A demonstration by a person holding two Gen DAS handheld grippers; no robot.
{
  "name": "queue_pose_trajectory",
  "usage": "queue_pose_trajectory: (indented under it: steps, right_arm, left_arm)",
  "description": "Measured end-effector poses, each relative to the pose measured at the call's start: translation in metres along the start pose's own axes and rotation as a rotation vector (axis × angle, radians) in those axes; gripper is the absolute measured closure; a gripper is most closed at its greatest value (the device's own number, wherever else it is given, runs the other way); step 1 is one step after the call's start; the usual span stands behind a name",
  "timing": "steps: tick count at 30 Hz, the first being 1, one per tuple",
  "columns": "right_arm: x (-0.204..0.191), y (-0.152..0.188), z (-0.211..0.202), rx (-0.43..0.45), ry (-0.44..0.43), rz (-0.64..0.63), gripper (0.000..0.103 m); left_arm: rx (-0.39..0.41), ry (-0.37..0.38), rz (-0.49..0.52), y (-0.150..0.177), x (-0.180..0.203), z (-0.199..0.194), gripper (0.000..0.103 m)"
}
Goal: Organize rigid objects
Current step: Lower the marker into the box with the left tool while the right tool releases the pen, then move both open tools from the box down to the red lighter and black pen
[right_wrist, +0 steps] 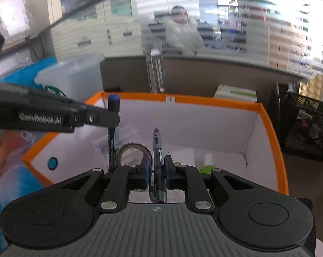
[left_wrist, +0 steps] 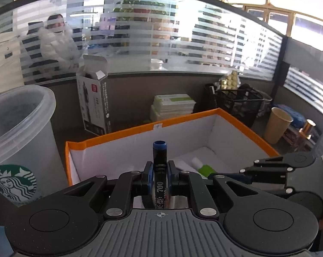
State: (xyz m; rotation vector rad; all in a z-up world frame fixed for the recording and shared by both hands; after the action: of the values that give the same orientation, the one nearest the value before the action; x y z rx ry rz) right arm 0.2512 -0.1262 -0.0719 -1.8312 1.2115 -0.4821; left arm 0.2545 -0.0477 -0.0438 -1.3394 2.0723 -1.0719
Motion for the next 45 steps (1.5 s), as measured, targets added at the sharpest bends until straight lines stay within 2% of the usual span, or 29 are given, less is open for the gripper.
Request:
queue_pose_trajectory:
  steps: [11,15,16,17,18,20,21,23,25,27,28,29,32,34,36,38,42,45]
  right_arm:
    - [0.007,0.004,0.016,-0.040,0.039,-0.006,0.090]
    - [0.011,0.003,0.011,-0.024,0.046,0.006,0.085]
    - [0.011,0.002,0.007,-0.011,0.045,0.011,0.080]
    - [0.012,0.001,0.003,-0.003,0.042,0.014,0.072]
    - [0.011,0.000,-0.003,0.009,0.040,0.015,0.069]
    - [0.011,-0.002,-0.021,0.045,0.038,0.008,0.064]
    - [0.012,-0.004,-0.036,0.074,0.048,0.000,0.063]
    - [0.013,-0.004,-0.066,0.131,0.065,-0.016,0.053]
    - [0.013,0.000,-0.096,0.183,0.077,-0.031,0.046]
    - [0.014,0.009,-0.127,0.220,0.083,-0.050,0.036]
    - [0.013,0.016,-0.136,0.219,0.076,-0.060,0.024]
    - [0.012,0.024,-0.144,0.209,0.065,-0.072,0.018]
    - [0.010,0.056,-0.146,0.131,0.029,-0.091,0.016]
    - [0.015,0.078,-0.135,0.061,0.026,-0.080,0.016]
    - [0.022,0.093,-0.124,0.011,0.040,-0.052,0.017]
    - [0.014,0.101,-0.114,-0.009,-0.032,-0.030,0.017]
    - [-0.016,0.109,-0.091,-0.049,-0.166,-0.073,0.016]
    - [-0.026,0.111,-0.069,-0.095,-0.197,-0.112,0.016]
  left_arm:
    - [-0.071,-0.039,-0.003,0.005,0.001,0.033,0.091]
    - [-0.094,-0.055,-0.027,0.009,-0.001,0.039,0.085]
    - [-0.086,-0.051,-0.033,0.008,-0.002,0.037,0.080]
    - [-0.076,-0.054,-0.036,0.007,-0.002,0.033,0.063]
    - [-0.054,-0.061,-0.038,0.005,-0.002,0.027,0.040]
    - [0.018,-0.085,-0.022,0.000,-0.001,0.008,0.021]
    - [0.061,-0.097,0.001,-0.002,0.001,-0.005,0.021]
    - [0.114,-0.101,0.049,-0.003,0.008,-0.026,0.020]
    - [0.161,-0.080,0.083,0.001,0.015,-0.048,0.015]
    - [0.187,-0.040,0.105,0.009,0.023,-0.064,0.010]
    - [0.191,-0.016,0.118,0.017,0.028,-0.072,0.009]
    - [0.187,0.009,0.132,0.025,0.034,-0.077,0.009]
    - [0.139,0.105,0.192,0.052,0.059,-0.081,0.009]
    - [0.098,0.140,0.221,0.069,0.073,-0.076,0.009]
    - [0.119,0.093,0.300,0.082,0.085,-0.076,0.005]
    - [0.101,0.074,0.341,0.094,0.092,-0.078,0.005]
    - [0.108,0.071,0.352,0.104,0.088,-0.092,0.004]
    - [0.110,0.023,0.323,0.108,0.071,-0.102,0.004]
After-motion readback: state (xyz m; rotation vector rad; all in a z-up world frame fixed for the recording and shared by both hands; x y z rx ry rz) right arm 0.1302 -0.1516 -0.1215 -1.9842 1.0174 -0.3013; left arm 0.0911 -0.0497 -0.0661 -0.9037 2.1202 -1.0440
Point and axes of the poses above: each gripper's, at about its wrist camera, not at the fingertips, and z roughly the way its jaws point, x to its right, y to its underside, the point moved 8 cm from there along z, roughly the way its jaws point, and after that the axes turned 3 degrees about -y, right-handed, at the moved point
